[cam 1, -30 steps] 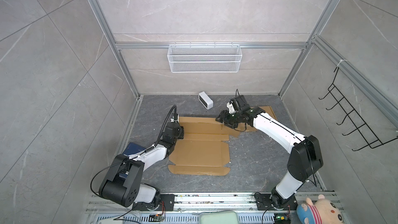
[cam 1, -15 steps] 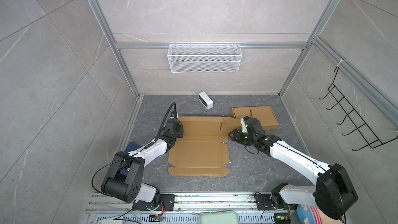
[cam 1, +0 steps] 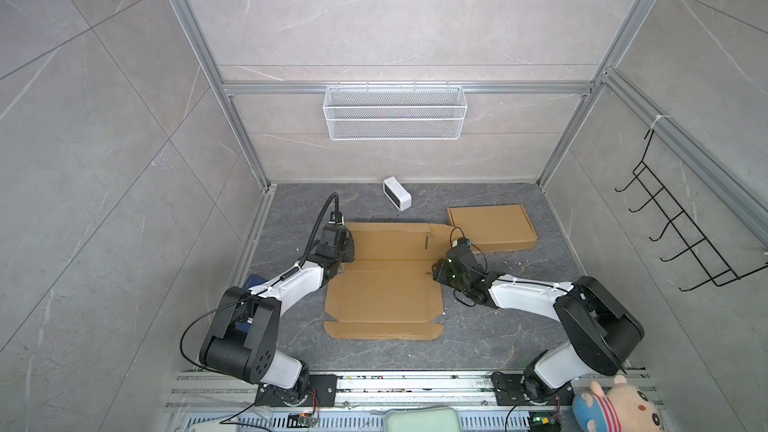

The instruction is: Fold the paper box

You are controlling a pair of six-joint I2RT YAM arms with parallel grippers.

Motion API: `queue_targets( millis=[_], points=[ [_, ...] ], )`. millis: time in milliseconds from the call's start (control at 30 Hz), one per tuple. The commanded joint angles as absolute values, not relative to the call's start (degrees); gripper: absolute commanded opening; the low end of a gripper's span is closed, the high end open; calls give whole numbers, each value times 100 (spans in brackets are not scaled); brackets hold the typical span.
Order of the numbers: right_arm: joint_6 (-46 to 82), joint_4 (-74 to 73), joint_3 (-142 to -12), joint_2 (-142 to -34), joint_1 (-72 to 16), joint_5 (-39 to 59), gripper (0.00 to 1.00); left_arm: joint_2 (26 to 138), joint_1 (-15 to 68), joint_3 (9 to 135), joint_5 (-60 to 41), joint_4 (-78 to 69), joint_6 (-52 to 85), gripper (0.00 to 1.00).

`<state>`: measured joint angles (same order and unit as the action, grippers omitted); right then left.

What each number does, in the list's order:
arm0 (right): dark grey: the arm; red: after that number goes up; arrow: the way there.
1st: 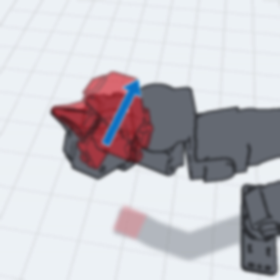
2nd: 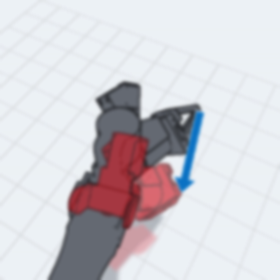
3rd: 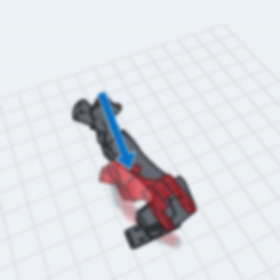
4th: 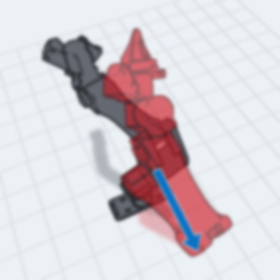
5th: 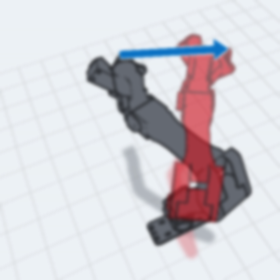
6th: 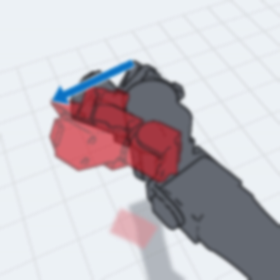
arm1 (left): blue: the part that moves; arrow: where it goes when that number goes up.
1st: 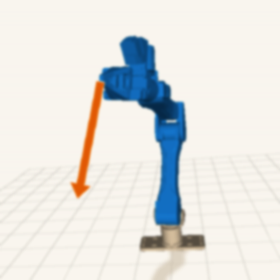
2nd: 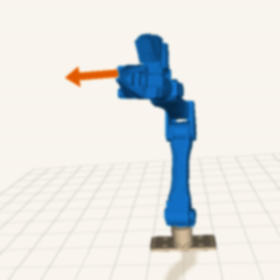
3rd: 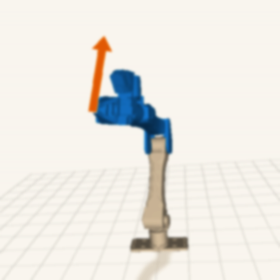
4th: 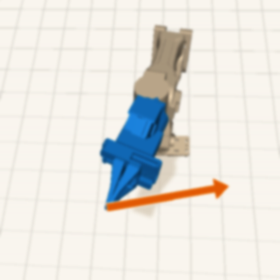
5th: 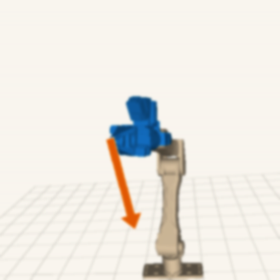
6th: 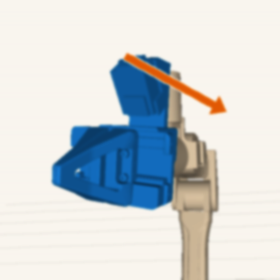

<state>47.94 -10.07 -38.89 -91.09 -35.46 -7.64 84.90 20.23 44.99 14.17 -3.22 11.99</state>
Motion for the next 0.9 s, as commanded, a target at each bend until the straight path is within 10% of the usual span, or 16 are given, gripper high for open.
queue_targets(
  millis=[0, 867],
  points=[
    [5087, -1306, -3984, -9377, -3581, -1004, 55, 8598, 1995, 4575, 1273, -206, 1314, 0],
    [4658, -1640, -4569, -9507, -3949, -633, 29, 8508, 1995, 4412, 1272, -352, 1388, 0]
  ],
)
